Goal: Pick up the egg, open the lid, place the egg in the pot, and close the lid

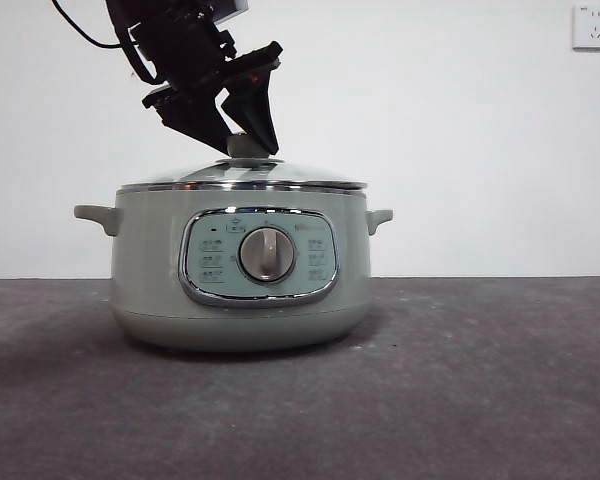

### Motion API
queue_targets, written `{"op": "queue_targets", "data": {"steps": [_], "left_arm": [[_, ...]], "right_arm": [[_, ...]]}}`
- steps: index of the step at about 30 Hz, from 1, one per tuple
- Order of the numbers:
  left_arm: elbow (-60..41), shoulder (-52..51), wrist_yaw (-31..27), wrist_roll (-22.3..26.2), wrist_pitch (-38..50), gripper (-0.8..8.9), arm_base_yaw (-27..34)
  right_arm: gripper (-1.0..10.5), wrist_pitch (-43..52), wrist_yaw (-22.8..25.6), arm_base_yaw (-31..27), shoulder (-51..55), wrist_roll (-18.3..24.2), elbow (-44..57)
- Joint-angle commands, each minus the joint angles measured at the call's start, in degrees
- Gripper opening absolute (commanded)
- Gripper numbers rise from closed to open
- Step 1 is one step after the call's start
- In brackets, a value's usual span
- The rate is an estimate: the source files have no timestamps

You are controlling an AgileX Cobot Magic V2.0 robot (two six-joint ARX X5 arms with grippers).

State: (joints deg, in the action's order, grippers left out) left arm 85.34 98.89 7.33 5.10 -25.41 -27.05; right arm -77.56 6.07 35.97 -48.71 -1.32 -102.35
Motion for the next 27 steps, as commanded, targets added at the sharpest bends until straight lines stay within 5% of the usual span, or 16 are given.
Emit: {"op": "queue_targets", "data": {"steps": [1, 27], "left_arm": [[0.2, 1.7, 0.2, 0.5, 1.0, -0.08, -0.3], [0.3, 1.6, 3.6, 2.3, -5.9, -0.08, -0.2]], "right_arm": [[4.1, -1.4, 0.4, 0.0, 0.2, -0.7, 0.3], [4.1, -1.4, 1.9, 0.0, 0.2, -0.4, 0.3]]}}
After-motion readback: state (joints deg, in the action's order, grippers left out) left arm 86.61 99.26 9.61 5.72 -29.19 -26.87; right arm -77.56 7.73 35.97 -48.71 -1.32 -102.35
